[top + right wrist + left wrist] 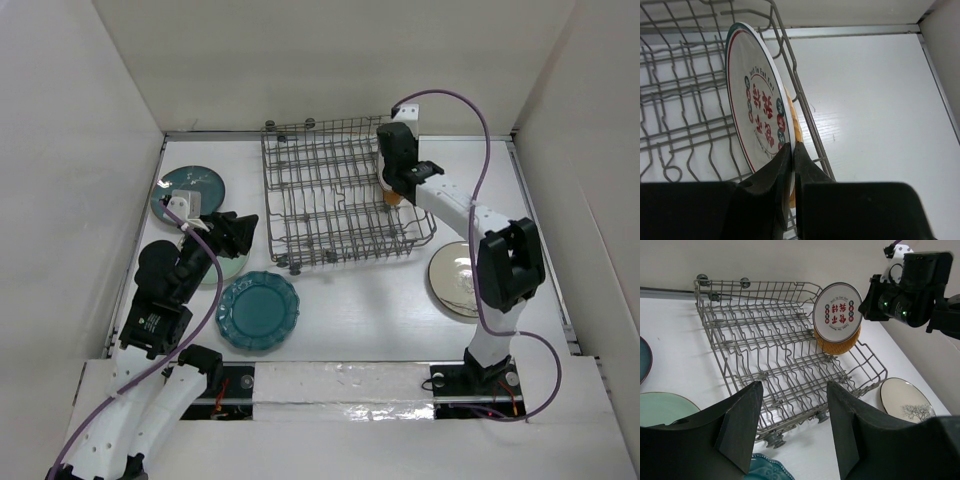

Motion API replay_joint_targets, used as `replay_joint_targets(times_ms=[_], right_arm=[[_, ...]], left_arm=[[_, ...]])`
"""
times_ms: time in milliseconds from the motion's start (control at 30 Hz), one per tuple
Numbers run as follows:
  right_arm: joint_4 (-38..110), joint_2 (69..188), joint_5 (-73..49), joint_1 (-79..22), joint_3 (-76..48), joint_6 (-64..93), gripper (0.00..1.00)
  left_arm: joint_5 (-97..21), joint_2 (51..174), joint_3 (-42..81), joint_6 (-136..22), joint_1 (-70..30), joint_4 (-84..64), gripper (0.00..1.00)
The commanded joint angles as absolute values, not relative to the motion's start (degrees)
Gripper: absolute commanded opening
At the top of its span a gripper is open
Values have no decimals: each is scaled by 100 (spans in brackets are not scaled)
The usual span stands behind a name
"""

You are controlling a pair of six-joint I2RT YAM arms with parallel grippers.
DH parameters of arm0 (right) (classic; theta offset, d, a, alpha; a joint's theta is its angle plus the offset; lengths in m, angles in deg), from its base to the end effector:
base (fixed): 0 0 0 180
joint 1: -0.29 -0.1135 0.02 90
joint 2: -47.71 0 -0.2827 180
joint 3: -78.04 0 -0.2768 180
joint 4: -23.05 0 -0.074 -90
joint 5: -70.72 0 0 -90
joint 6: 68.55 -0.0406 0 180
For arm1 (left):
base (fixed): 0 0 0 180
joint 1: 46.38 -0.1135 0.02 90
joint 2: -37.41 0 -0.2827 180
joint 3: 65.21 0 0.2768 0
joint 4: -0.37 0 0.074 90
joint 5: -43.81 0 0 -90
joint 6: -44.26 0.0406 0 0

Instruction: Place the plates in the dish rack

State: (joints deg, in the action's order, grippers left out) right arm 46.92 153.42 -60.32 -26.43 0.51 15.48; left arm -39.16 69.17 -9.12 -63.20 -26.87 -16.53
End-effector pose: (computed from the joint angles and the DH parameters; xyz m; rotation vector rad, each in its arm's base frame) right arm 0.4283 0.1857 0.3223 0.0851 1.9359 -0.3534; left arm 0.1352 -0.0532 0.3911 0.1289 1.4658 -0.6155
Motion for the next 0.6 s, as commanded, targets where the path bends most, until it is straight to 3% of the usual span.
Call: replay_joint_targets(times_ms=[0,367,433,467,500,567], right_arm=[[4594,15344,-6577,-2775,293,1531,0],[4594,15642,-6648,-3170,-234,1170,0],[4673,15669,-6779,-3232,-261,1030,4],[4673,15643,-6858,-3293,-296,994,7],[4673,15591,-6928,-3293,-331,951,23],[4586,15442,-6859,-3293,-471,924,41]], left_arm=[[-3933,6940,-954,-6315,-2661,-1453,51],[-3880,6949,-962,-6315,-2661,-1452,51],[-3950,6940,-954,-6315,-2661,-1470,51],[-3968,6914,-954,-6306,-2661,-1470,51],[-3986,6913,-954,-6315,-2661,-1479,51],[-3977,6913,-954,-6315,-2661,-1470,51]])
